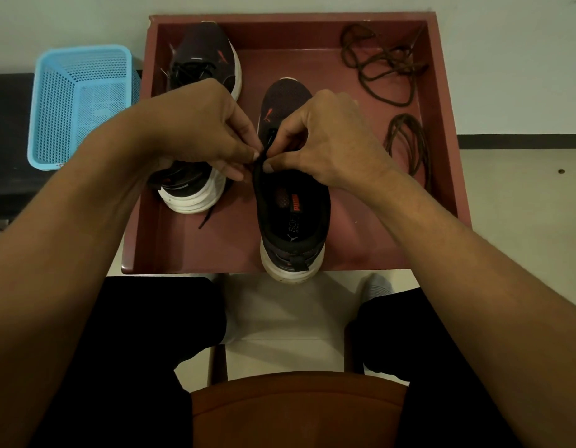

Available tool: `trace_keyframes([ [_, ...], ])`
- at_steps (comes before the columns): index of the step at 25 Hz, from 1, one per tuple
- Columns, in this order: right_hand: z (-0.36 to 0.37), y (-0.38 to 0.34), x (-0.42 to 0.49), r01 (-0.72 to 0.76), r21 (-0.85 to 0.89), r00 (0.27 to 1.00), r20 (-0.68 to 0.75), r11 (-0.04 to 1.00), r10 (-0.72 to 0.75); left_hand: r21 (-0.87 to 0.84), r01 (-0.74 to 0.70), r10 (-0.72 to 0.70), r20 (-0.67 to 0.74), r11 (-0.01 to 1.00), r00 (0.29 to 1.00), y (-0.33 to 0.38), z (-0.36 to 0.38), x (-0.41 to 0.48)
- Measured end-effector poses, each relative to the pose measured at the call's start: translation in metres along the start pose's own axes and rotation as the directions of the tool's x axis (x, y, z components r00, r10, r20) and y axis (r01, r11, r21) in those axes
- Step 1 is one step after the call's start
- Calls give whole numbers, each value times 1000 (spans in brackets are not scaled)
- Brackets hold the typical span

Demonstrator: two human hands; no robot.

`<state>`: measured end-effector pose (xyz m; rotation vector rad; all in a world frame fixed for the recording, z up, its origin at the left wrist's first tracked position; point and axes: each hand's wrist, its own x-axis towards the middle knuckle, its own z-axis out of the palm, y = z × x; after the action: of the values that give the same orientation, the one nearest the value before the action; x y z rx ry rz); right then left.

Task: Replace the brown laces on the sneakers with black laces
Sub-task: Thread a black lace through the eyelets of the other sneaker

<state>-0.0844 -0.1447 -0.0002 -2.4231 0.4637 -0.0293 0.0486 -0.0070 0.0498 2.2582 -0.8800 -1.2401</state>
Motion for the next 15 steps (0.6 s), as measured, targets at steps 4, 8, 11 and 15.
trace_keyframes([
  [4,-1,2,0,34,12,999,11,999,-34,28,-5,4,27,1000,1000,-5,2,5],
  [8,-4,8,2,52,-44,998,43,998,-50,147,-8,2,44,989,999,-6,1,7],
  [11,-5,12,3,71,-93,997,29,993,-69,344,12,-27,38,939,999,-7,-3,8],
  [15,-8,13,2,61,-164,998,35,985,-56,603,44,-110,74,796,991,-11,0,7],
])
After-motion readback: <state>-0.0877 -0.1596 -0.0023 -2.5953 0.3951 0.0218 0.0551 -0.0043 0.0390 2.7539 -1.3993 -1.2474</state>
